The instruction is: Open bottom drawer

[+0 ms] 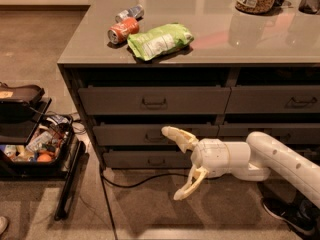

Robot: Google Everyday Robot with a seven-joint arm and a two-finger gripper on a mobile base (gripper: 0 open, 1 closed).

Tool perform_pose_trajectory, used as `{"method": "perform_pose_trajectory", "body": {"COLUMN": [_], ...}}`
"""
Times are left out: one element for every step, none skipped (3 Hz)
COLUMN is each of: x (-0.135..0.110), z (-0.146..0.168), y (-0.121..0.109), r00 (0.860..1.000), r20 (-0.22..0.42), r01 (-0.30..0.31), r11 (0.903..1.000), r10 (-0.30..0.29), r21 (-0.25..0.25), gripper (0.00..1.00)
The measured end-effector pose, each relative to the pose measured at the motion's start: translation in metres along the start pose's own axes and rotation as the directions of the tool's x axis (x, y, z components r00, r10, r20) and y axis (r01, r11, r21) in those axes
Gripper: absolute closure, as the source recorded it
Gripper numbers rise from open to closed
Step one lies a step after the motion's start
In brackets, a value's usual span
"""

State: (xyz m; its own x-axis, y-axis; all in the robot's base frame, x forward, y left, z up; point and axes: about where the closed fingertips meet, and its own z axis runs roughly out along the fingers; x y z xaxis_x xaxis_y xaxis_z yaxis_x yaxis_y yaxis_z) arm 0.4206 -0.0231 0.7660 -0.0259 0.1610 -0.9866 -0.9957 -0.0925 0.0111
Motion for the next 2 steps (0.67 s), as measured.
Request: {"method": "perform_pose_trajectory", "body": {"x": [0.017,0.047], "z": [0.001,0.004], "y": [-0.012,-0.017], "r00": [0.999,0.981], "r20": [-0.054,-0.189], "r01": [-0.003,0.073], "r11": [0.9997,0.9933], "r10": [0.005,-0.055], "r21": [0.025,0.089], "gripper": [0.0,0.0]}}
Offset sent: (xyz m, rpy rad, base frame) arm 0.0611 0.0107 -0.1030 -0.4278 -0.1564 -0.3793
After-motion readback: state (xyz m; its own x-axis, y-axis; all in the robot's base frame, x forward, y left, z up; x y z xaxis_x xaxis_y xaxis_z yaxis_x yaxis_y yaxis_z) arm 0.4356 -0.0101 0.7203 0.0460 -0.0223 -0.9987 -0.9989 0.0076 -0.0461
